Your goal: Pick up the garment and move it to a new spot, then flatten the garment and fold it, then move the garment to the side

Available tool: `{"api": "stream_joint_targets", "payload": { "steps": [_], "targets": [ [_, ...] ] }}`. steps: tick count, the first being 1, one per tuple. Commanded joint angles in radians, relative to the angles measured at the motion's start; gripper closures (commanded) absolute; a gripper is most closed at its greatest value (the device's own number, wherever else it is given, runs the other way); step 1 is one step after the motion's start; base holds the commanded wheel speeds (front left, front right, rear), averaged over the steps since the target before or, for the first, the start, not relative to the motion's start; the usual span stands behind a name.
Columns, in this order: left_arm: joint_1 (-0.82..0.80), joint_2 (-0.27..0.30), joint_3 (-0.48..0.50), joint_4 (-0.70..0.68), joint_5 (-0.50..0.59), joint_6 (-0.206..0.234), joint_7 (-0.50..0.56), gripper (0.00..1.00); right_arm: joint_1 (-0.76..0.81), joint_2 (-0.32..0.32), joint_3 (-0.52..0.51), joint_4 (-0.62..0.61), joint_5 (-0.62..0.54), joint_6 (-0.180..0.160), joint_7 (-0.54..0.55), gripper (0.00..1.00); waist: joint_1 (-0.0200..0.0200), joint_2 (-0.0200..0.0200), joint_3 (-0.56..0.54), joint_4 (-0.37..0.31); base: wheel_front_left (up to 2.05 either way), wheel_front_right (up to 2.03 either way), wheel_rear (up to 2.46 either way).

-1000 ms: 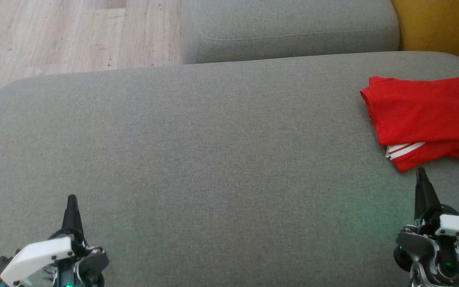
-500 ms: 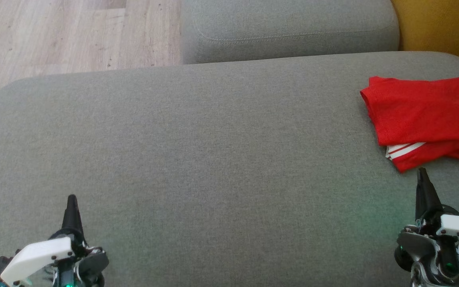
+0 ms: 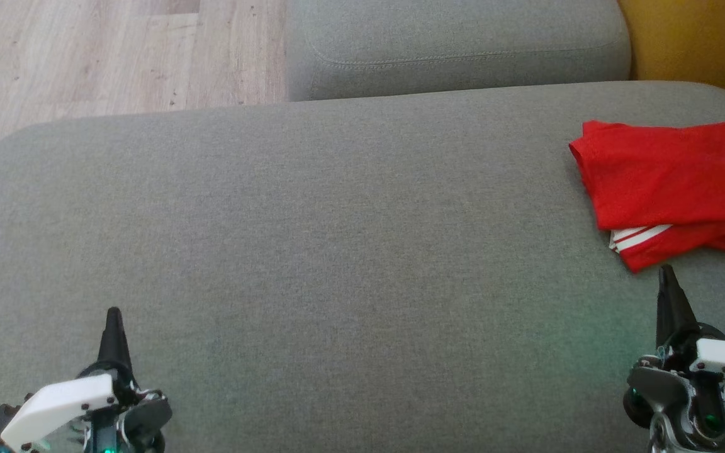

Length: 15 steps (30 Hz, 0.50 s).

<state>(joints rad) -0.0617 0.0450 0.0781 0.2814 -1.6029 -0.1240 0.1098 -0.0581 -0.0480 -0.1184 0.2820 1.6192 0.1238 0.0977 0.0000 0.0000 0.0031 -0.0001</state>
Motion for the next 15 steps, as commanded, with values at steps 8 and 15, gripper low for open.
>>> {"api": "stream_joint_targets", "payload": {
  "steps": [8,15],
  "targets": [
    [-0.046,0.005,0.036,-0.036,-0.005,-0.007,0.004,1.0,-0.049,-0.011,0.016,-0.038,-0.001,0.007,0.006,1.0,0.0,0.0,0.0,0.0,0.0,0.0,0.0],
    [-0.046,0.005,0.036,-0.036,-0.005,-0.007,0.004,1.0,-0.049,-0.01,0.015,-0.038,-0.002,0.007,0.007,1.0,0.0,0.0,0.0,0.0,0.0,0.0,0.0]
  ]
}}
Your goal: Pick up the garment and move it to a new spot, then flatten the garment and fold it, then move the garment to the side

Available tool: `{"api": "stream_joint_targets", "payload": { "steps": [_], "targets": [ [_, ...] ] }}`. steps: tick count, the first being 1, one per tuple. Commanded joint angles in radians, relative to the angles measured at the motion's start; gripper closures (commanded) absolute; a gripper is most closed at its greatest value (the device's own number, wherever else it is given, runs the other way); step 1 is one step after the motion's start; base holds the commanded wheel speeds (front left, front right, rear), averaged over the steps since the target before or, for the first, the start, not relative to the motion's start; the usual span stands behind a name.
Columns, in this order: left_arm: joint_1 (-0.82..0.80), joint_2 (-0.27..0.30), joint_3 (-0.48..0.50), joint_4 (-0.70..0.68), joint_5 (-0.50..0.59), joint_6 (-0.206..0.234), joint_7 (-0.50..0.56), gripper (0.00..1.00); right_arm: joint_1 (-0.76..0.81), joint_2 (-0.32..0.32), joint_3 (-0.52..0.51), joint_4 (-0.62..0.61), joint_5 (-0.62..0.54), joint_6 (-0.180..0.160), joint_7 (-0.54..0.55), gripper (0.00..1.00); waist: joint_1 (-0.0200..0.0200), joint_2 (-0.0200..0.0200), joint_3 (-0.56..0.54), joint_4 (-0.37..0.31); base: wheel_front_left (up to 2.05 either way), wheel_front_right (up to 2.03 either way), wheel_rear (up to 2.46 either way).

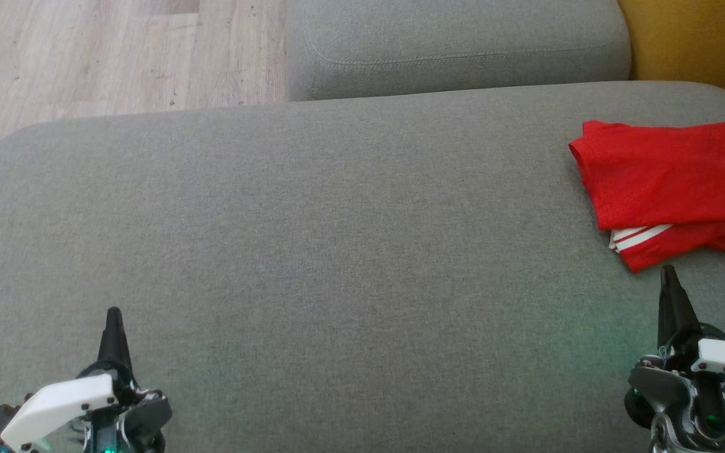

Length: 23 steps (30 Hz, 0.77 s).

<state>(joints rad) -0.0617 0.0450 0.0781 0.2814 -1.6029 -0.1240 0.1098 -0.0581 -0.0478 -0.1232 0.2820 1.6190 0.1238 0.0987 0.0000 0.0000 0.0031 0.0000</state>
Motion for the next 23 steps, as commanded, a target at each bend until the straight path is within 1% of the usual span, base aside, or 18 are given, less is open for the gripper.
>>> {"api": "stream_joint_targets", "payload": {
  "steps": [1,23],
  "targets": [
    [-0.046,0.005,0.036,-0.036,-0.005,-0.007,0.004,1.0,-0.049,-0.01,0.019,-0.038,-0.002,0.007,0.007,1.0,0.0,0.0,0.0,0.0,0.0,0.0,0.0],
    [-0.046,0.005,0.036,-0.036,-0.005,-0.007,0.004,1.0,-0.049,-0.008,0.016,-0.038,-0.005,0.007,0.009,1.0,0.0,0.0,0.0,0.0,0.0,0.0,0.0]
  ]
}}
